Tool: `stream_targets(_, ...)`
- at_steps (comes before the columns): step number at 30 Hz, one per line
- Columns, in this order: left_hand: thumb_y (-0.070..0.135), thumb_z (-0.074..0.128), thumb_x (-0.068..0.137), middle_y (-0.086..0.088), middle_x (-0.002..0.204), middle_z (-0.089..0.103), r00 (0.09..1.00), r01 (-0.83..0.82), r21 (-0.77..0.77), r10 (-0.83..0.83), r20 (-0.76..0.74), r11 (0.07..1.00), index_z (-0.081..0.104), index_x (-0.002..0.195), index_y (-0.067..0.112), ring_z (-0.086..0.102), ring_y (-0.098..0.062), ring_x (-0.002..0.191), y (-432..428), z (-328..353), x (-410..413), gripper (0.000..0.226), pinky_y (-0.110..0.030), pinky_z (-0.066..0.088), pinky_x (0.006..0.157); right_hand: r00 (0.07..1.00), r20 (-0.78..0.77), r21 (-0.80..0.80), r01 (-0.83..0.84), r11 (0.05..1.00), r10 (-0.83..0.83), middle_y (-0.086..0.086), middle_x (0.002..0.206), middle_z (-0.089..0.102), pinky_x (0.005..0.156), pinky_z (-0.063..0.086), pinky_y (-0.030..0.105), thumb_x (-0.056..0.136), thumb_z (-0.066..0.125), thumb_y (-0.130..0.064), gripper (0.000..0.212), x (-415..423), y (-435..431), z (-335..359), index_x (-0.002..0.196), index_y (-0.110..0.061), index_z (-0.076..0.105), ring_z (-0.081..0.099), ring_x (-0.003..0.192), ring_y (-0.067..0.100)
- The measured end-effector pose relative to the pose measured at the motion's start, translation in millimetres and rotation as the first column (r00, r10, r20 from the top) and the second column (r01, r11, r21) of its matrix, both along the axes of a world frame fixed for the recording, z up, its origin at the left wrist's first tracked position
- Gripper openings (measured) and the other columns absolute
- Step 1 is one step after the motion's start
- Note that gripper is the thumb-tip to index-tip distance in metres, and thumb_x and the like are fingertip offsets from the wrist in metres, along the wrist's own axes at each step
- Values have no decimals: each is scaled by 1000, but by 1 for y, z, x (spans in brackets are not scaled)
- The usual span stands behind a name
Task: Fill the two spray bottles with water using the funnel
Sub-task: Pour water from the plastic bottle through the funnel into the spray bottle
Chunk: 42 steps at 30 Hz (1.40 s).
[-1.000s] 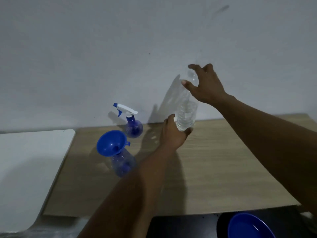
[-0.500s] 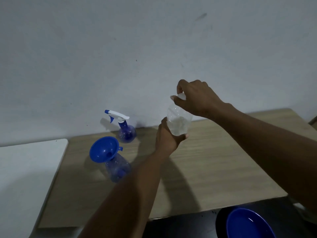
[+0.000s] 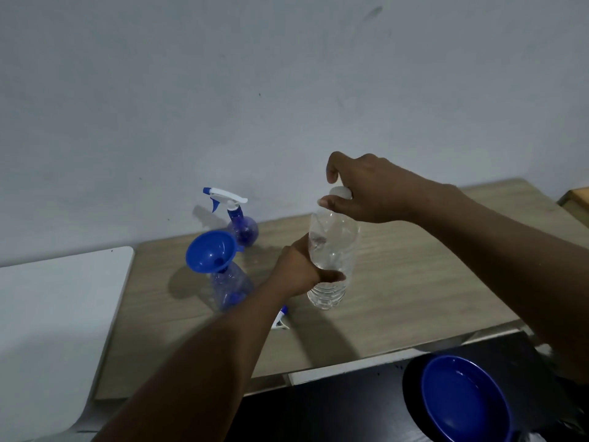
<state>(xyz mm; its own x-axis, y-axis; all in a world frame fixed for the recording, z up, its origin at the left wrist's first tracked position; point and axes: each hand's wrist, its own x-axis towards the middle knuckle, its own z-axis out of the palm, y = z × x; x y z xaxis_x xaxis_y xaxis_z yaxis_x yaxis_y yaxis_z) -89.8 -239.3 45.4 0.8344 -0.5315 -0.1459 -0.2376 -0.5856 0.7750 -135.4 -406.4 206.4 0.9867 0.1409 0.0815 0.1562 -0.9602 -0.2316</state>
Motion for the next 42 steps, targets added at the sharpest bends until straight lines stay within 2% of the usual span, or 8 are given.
stream_targets(3, 51, 92, 55, 10, 119, 64, 1000, 17, 6, -17, -4, 1000, 56, 123, 32, 57, -12, 110, 2, 1, -1, 79, -25, 45, 91, 995, -15, -147, 100, 984, -103, 1, 86, 50, 63, 38, 33, 89, 55, -65, 51, 1, 4, 8, 101, -16, 50, 51, 85, 25)
stream_targets(8, 53, 91, 54, 14, 115, 64, 999, 37, 15, -37, -25, 999, 55, 124, 34, 59, -11, 109, 4, -1, -2, 81, -23, 46, 90, 977, -202, 10, -68, 998, 68, -9, 78, 53, 62, 40, 32, 93, 64, -42, 26, -1, 4, 20, 97, -23, 47, 52, 77, 16)
stream_targets(14, 53, 88, 60, 7, 128, 61, 998, 56, 20, -55, -28, 998, 50, 131, 31, 55, -15, 115, 5, -2, -4, 84, -24, 43, 92, 961, -227, 17, -157, 988, 156, -15, 105, 56, 79, 42, 29, 95, 63, -18, 18, -2, 5, 30, 107, -30, 58, 49, 86, -4)
stream_targets(22, 50, 93, 47, 13, 116, 65, 993, 3, -91, -15, -121, 996, 54, 123, 35, 61, -12, 111, 7, -10, -3, 86, -36, 52, 98, 998, 53, 218, 3, 976, -15, -14, 109, 64, 73, 46, 16, 91, 70, -23, 28, -11, -15, 41, 118, -27, 64, 66, 86, 4)
stream_targets(25, 51, 94, 37, 15, 111, 69, 984, -64, -169, 34, -175, 984, 56, 118, 42, 66, -8, 106, 7, -20, -6, 90, -38, 55, 95, 964, 63, 335, 223, 916, -258, -6, 100, 66, 75, 48, 22, 84, 78, -24, 30, -19, -41, -10, 113, -21, 68, 65, 78, 14)
stream_targets(29, 39, 97, 44, 15, 112, 70, 980, -81, -201, 42, -193, 976, 58, 125, 36, 65, -4, 104, 8, -26, -11, 90, -35, 54, 94, 878, -282, 243, 455, 857, -386, 5, 105, 71, 80, 47, 27, 81, 79, -22, 33, -37, -47, -134, 112, -16, 68, 67, 91, 23)
stream_targets(38, 43, 96, 47, 13, 120, 66, 985, -57, -105, 39, -167, 993, 50, 132, 33, 63, -9, 107, 12, -30, -12, 98, -35, 54, 94, 835, -320, -18, 467, 884, -448, 12, 113, 67, 77, 45, 37, 88, 59, -28, 38, -69, -19, -246, 125, -27, 54, 62, 102, 36)
stream_targets(42, 30, 97, 53, 8, 127, 60, 973, -53, -113, 25, -230, 992, 43, 141, 29, 60, -13, 113, 24, -41, -17, 103, -39, 55, 95, 847, -424, 482, 512, 711, -322, 5, 143, 53, 102, 46, 37, 75, 82, -14, 80, -61, -33, -208, 145, -20, 43, 51, 130, 25)
